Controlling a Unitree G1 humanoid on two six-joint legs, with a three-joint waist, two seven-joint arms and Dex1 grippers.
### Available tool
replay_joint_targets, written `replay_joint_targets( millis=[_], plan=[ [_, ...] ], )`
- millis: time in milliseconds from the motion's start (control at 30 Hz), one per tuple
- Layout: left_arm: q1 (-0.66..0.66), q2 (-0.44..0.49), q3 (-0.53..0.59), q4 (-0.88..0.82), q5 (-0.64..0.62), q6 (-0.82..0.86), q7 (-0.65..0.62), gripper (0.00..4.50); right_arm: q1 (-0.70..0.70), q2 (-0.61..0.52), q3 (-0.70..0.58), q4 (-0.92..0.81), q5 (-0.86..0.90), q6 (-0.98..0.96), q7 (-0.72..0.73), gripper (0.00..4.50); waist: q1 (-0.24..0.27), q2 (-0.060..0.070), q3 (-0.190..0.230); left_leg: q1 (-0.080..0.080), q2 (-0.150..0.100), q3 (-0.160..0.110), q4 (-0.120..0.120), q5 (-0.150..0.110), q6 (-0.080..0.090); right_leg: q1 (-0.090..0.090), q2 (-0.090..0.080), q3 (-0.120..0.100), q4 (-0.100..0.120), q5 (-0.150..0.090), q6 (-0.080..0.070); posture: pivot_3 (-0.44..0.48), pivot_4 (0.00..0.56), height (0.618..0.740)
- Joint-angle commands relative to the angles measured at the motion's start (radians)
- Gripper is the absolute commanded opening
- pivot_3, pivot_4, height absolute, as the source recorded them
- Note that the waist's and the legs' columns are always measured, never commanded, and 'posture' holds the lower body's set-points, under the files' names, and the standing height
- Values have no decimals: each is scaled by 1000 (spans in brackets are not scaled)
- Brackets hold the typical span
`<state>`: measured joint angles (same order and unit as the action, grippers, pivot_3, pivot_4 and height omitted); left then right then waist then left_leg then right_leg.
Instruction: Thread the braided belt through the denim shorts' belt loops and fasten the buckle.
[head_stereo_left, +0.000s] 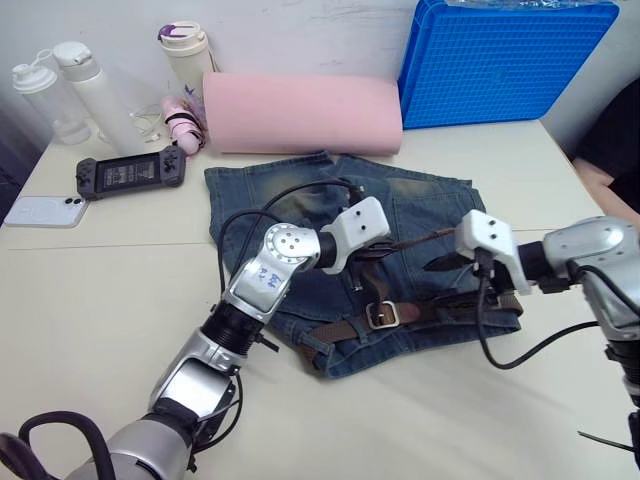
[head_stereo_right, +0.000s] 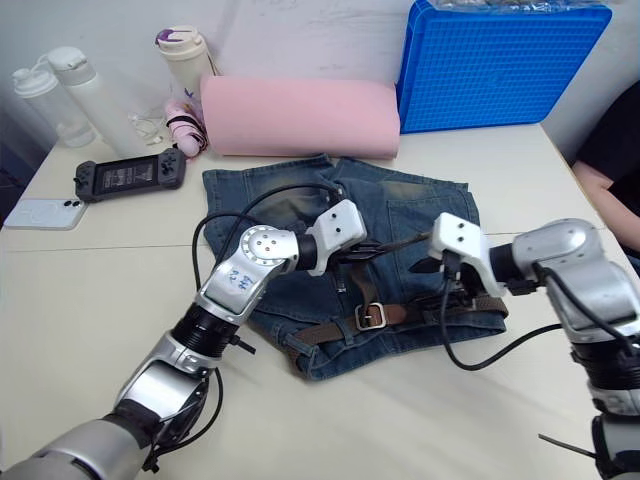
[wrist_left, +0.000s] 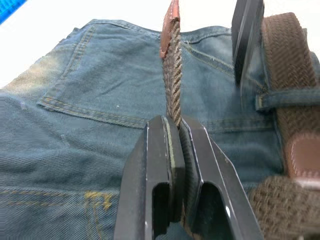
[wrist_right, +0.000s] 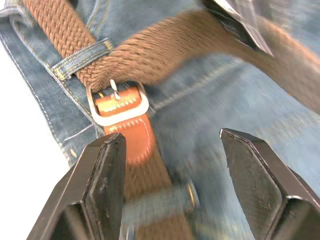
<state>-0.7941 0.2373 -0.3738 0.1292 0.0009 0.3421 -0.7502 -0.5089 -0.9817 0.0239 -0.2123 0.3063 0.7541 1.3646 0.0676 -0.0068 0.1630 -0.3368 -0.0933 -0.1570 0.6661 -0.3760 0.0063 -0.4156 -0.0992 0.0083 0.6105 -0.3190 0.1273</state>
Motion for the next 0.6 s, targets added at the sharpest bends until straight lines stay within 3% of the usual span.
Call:
replay_joint_targets(
  millis=[33,300,467,600],
  plan=[
    [14,60,-15,-47,37,-120,-48,0,52,-36,-111,-85,69,58,-47,3207,2,1,0,0,0,1,0,0,0,0,0,0,0,0,0,0,150,740],
    [12,181,-57,-45,119,-335,-142,0,212,-50,-243,-248,14,-22,-252,3207,17,1,1,0,0,2,1,0,0,-1,0,1,1,2,-1,0,150,740],
    [-5,215,-73,-4,156,-449,-188,0,348,-31,-177,-458,-8,-78,-324,3207,16,1,1,-1,-1,4,1,0,1,-1,0,0,0,3,0,0,150,740],
    [-35,217,-68,40,170,-517,-206,0,433,-41,-45,-486,-204,-269,-421,3207,13,0,2,-1,0,4,2,0,1,-1,0,0,1,3,0,0,150,740]
  ],
)
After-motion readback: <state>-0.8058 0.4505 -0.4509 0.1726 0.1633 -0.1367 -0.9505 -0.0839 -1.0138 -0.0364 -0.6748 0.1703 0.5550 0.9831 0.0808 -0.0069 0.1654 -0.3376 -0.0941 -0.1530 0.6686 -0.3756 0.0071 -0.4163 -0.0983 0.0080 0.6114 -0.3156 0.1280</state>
